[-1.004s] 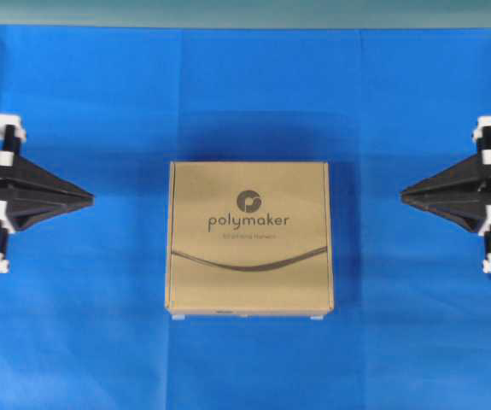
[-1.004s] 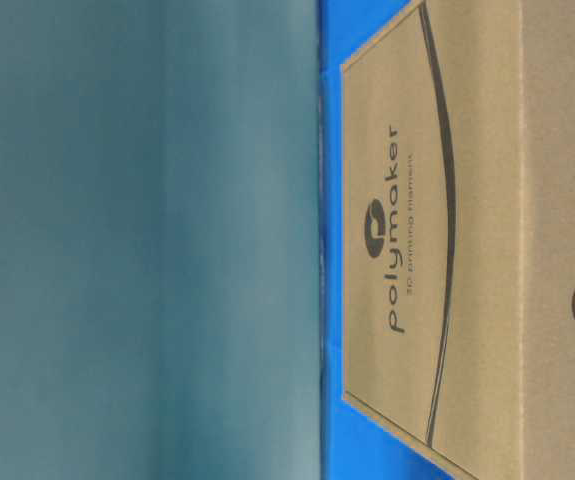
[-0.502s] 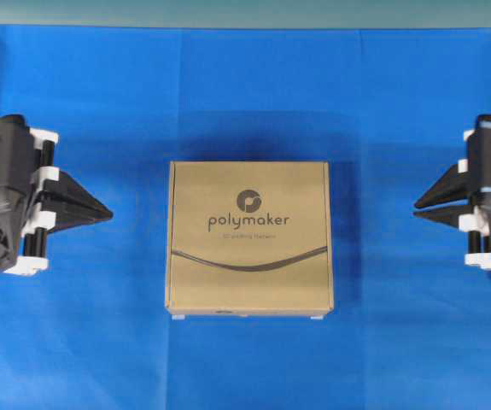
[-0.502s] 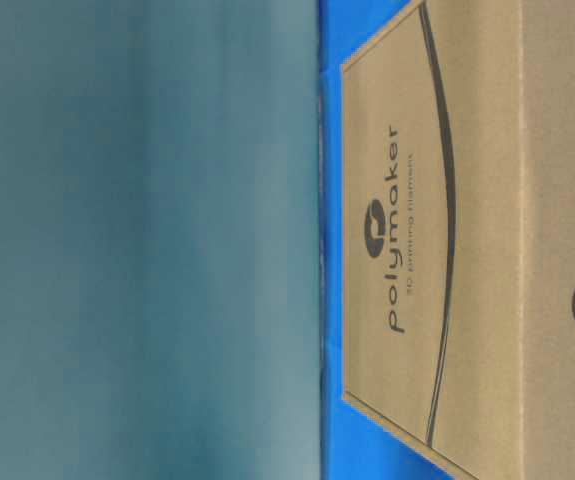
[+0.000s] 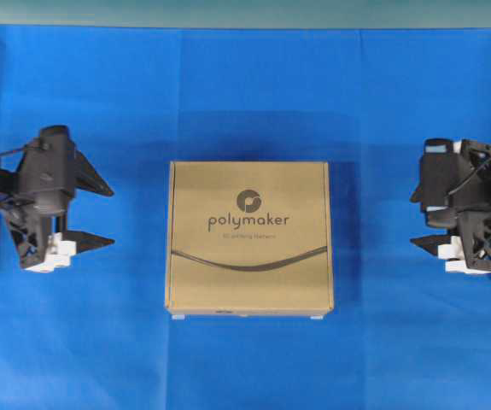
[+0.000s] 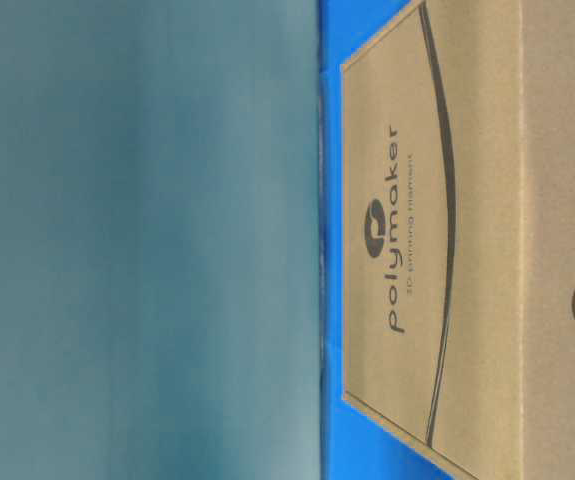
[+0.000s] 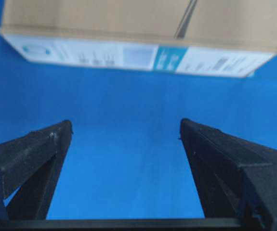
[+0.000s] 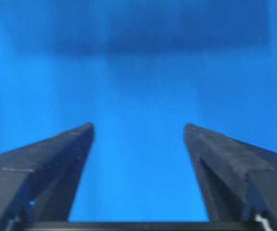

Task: Lift up the cardboard box by clamping it between your arms.
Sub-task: 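Move both grippers inward toward the left and right sides of the polymaker box, then press both grippers against the box sides to clamp it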

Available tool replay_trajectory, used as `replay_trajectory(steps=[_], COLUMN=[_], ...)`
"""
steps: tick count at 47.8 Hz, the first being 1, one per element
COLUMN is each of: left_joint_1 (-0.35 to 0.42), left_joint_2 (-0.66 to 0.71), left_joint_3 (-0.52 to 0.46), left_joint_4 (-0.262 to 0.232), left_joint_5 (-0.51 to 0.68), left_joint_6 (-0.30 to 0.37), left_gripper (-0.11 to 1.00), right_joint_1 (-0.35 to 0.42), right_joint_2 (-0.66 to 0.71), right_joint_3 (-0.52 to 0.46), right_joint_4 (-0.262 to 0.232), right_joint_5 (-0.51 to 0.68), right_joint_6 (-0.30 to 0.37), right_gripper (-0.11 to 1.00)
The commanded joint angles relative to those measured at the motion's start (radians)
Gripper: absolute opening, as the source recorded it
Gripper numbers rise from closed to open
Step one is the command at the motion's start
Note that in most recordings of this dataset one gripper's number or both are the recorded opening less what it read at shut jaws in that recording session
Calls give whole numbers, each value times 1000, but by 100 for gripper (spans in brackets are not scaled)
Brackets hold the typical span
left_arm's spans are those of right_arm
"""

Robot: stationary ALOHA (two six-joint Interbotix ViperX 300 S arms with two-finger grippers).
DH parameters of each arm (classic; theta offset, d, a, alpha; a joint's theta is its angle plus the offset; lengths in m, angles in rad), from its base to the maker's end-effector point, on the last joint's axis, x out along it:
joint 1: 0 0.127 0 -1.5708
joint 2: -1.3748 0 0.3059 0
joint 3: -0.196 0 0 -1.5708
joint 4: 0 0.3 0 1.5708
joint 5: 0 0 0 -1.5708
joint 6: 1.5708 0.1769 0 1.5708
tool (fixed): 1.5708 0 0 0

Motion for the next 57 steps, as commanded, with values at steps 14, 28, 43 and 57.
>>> replay_trajectory(steps=[14,28,43,57], left_joint_1=[28,25,17,12], left_joint_2=[193,336,416,480], left_joint_3=[-23,-91,-123,-183], left_joint_4=[2,2,2,2], left_joint_5=[-106,-144,-184,-192], left_joint_6=[3,5,2,17], left_gripper=[88,88,88,87], right_joint_1=[-2,-5,-5,-3], right_joint_2=[160,354,476,558], right_joint_3=[21,-41,-121,-190], right_joint_4=[-3,-3,2,2], right_joint_5=[-189,-304,-391,-397], right_joint_6=[-11,-15,-12,-17], right_gripper=[99,99,99,99])
